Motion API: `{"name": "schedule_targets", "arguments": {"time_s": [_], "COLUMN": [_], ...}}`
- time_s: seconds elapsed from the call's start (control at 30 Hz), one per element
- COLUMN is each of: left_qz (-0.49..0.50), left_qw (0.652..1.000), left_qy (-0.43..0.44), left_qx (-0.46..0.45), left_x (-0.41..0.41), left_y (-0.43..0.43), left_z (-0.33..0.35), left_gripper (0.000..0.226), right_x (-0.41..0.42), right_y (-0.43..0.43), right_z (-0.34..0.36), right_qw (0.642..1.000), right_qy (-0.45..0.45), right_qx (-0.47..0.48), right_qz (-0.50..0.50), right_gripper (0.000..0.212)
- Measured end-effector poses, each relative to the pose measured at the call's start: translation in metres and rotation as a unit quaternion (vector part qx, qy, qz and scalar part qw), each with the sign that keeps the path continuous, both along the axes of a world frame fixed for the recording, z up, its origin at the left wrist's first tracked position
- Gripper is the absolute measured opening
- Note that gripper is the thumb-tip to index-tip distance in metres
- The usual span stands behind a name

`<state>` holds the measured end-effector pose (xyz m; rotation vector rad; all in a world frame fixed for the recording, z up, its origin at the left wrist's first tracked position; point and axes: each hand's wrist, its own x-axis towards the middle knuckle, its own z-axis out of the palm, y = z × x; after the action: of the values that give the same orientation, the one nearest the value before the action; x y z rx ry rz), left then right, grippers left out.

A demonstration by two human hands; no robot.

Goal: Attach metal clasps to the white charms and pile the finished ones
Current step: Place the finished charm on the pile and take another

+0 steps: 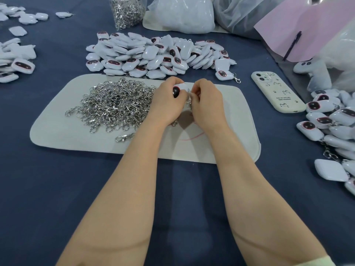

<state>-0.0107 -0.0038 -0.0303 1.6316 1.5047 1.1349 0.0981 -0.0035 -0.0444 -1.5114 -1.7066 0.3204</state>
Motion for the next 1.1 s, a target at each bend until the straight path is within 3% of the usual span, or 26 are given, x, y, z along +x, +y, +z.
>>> {"name": "schedule_targets", "arguments": {"time_s": [0.1,0.17,0.27,0.37,0.63,0.73,0.9,1.0,1.1], "left_qz": [0.000,0.014,0.052,0.056,0.002,-0.010,0.005,0.039,0.038], "left_qw": [0.999,0.989,0.933,0.879,0.826,0.814,0.841,0.921,0.985], "left_qy": [-0.044,-0.138,-0.322,-0.431,-0.505,-0.513,-0.479,-0.356,-0.169], "left_qx": [-0.014,-0.051,-0.150,-0.196,-0.251,-0.270,-0.251,-0.151,-0.015], "left_x": [0.000,0.002,0.004,0.002,0.002,0.002,0.004,0.006,0.006], "left_y": [0.000,0.000,0.002,0.003,0.002,0.002,0.001,0.001,0.001], "left_z": [0.001,0.002,0.006,0.009,0.011,0.011,0.012,0.010,0.006], "left_gripper": [0.018,0.011,0.015,0.016,0.022,0.013,0.012,0.014,0.012], "right_x": [-0.002,-0.004,-0.005,-0.005,-0.005,-0.006,-0.006,-0.005,-0.002], "right_y": [-0.003,-0.005,-0.005,-0.004,-0.004,-0.004,-0.005,-0.006,-0.006], "right_z": [0.002,0.004,0.007,0.008,0.007,0.008,0.009,0.008,0.009], "right_qw": [0.999,0.995,0.987,0.982,0.982,0.976,0.975,0.985,0.991], "right_qy": [0.033,0.099,0.161,0.183,0.184,0.218,0.219,0.165,0.125], "right_qx": [0.015,0.007,-0.023,-0.046,-0.025,0.011,0.035,0.041,0.040], "right_qz": [0.003,0.008,0.020,0.024,0.017,0.003,-0.009,-0.018,-0.022], "right_gripper": [0.013,0.013,0.012,0.011,0.010,0.009,0.007,0.010,0.011]}}
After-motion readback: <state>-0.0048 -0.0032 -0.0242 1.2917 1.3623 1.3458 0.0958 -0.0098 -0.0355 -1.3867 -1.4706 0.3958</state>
